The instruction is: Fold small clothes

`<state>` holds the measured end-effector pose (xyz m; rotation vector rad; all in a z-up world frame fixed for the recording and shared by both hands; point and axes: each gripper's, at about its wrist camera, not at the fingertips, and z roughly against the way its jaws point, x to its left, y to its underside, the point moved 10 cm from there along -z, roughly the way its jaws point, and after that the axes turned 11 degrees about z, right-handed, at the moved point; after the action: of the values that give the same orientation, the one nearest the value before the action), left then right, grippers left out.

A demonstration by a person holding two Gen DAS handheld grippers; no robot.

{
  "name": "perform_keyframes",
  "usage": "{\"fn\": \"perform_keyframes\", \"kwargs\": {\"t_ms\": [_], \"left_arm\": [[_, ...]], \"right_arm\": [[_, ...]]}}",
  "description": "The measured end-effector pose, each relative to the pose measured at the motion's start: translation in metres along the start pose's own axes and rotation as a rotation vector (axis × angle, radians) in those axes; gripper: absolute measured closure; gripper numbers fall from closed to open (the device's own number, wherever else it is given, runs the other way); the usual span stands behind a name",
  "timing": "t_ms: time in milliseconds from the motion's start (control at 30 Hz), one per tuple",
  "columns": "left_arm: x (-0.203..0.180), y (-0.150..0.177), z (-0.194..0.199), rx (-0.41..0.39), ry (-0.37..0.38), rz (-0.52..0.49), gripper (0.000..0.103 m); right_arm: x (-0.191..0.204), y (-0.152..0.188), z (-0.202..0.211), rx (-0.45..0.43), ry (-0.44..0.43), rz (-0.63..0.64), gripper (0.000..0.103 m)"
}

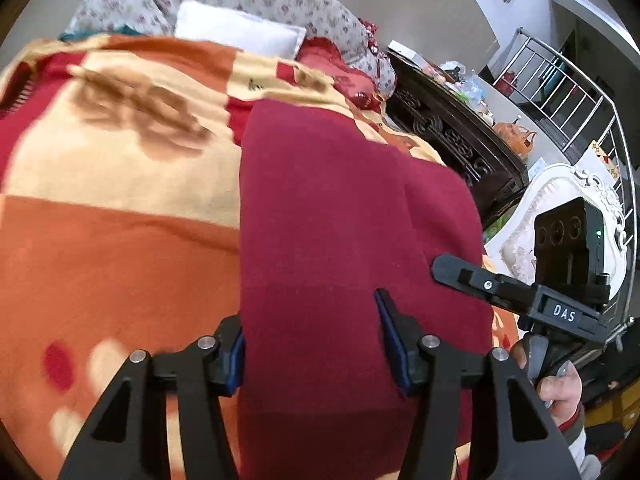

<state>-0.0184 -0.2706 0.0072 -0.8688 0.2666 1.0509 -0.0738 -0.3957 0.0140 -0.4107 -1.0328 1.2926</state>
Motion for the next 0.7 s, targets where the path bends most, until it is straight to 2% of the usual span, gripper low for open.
{"fn": "perform_keyframes", "kwargs": {"t_ms": [200,300,433,533,600,700], "left_arm": [[0.017,0.045,0.064,-0.036,-0.114,-0.007,0.049],[0.033,0.071,0.068,-0.023,-0.178,0.004,0.049],[0.058,0.096,0.05,0.005,-0.248,0.024,0.046],[0.061,0.095,0.057,-0.051,-0.284,0.011,0.04],[0.06,0.093,0.063,-0.067,-0.309,0.006,0.037],[0.059,0.091,0.072,-0.109,-0.357,-0.029,0.035]], "right_arm": [[0.056,0.03,0.001,0.061,-0.083,0.068,0.054],[0.064,0.053,-0.017,0.135,-0.039,0.11,0.053],[0.054,0.08,-0.039,0.26,0.099,0.154,0.05],[0.06,0.076,-0.02,0.221,0.152,0.193,0.049],[0.068,0.066,0.002,0.164,0.203,0.241,0.049],[0.1,0.063,0.019,0.126,0.168,0.334,0.049]]}}
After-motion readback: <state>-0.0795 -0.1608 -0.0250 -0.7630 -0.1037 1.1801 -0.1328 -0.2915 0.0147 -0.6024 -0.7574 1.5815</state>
